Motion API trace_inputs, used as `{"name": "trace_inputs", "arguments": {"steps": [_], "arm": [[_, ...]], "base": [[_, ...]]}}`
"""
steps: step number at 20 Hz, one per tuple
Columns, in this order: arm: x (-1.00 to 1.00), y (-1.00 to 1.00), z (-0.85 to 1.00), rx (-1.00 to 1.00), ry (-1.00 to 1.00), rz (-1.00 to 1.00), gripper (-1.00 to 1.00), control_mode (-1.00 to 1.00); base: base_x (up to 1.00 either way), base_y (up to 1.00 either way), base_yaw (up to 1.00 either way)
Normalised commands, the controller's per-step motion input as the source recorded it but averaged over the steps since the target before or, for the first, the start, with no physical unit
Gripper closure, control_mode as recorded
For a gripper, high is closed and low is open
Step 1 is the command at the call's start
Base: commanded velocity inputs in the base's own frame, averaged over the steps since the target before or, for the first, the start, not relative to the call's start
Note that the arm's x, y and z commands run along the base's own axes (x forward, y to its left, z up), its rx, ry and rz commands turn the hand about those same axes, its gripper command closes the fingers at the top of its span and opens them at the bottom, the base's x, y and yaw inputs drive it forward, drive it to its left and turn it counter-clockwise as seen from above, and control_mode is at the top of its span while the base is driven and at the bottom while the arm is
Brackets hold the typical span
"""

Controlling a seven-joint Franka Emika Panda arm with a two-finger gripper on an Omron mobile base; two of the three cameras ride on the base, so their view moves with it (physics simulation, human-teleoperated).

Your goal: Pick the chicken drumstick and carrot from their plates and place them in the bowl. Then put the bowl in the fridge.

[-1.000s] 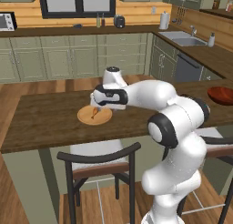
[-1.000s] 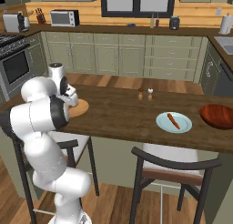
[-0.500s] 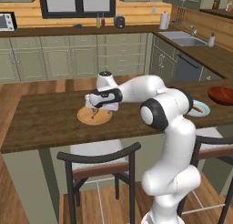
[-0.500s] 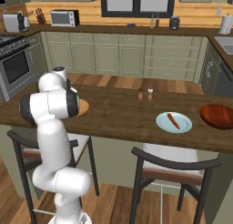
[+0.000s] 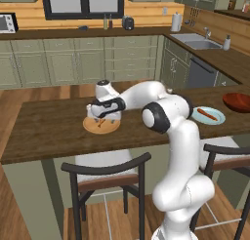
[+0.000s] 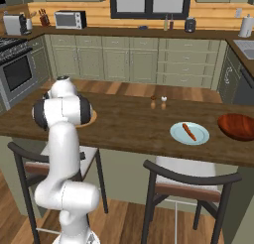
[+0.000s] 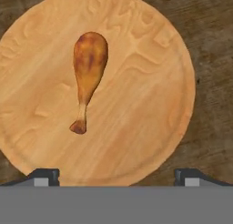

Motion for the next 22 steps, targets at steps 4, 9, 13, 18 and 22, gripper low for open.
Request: {"name": "trace_inputs", "arguments": {"steps": [4, 9, 13, 18, 22], "arm": [[0.29, 0.02, -0.37, -0.02, 0.0, 0.0, -1.0, -1.0], [0.42, 0.2, -0.21, -0.01, 0.0, 0.0, -1.0, -1.0], [0.4, 0.05, -0.31, 0.0, 0.0, 0.0, -1.0, -1.0], [0.34, 0.02, -0.32, 0.0, 0.0, 0.0, -1.0, -1.0], [0.34, 0.11, -0.36, 0.0, 0.02, 0.0, 1.0, -1.0]], "base": [[0.0, 0.0, 0.0], [0.0, 0.0, 0.0], [0.0, 0.0, 0.0], [0.0, 0.0, 0.0], [0.0, 0.0, 0.0]]}}
